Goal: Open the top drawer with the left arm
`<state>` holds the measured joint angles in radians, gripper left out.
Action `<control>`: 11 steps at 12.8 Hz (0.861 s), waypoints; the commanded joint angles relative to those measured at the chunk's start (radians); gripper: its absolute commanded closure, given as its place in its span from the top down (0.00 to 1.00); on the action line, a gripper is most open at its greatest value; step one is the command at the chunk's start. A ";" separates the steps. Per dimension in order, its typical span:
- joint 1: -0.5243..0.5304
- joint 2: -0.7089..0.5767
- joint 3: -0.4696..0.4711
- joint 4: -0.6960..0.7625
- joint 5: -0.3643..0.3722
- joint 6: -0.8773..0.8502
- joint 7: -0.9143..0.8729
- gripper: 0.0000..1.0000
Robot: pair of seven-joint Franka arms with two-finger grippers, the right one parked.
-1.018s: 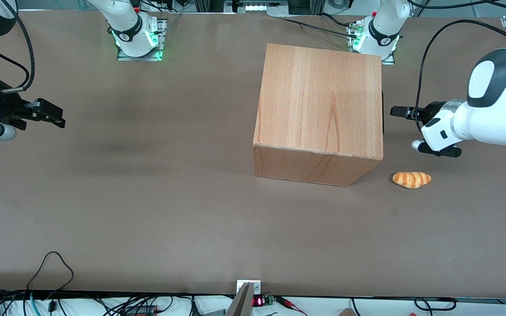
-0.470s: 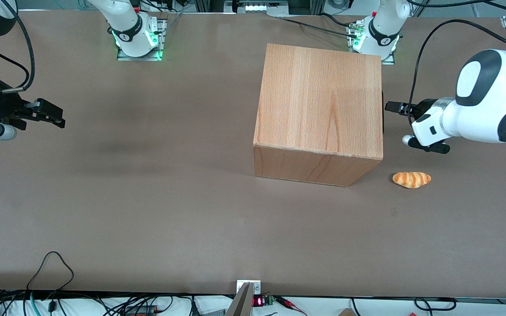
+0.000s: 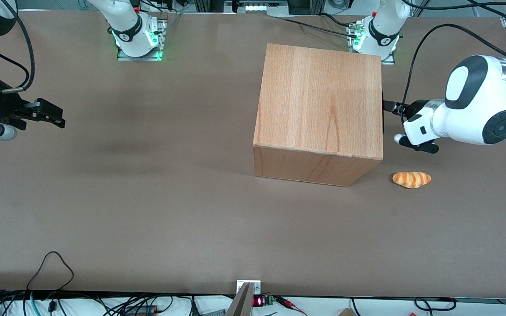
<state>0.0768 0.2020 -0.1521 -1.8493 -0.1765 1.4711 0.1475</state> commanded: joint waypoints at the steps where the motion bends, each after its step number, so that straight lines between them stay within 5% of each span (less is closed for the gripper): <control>1: -0.005 -0.016 0.000 -0.025 -0.035 0.034 0.043 1.00; 11: -0.003 0.031 0.002 -0.033 -0.050 0.138 0.104 1.00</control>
<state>0.0747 0.2189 -0.1530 -1.8800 -0.2018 1.5788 0.2318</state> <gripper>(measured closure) 0.000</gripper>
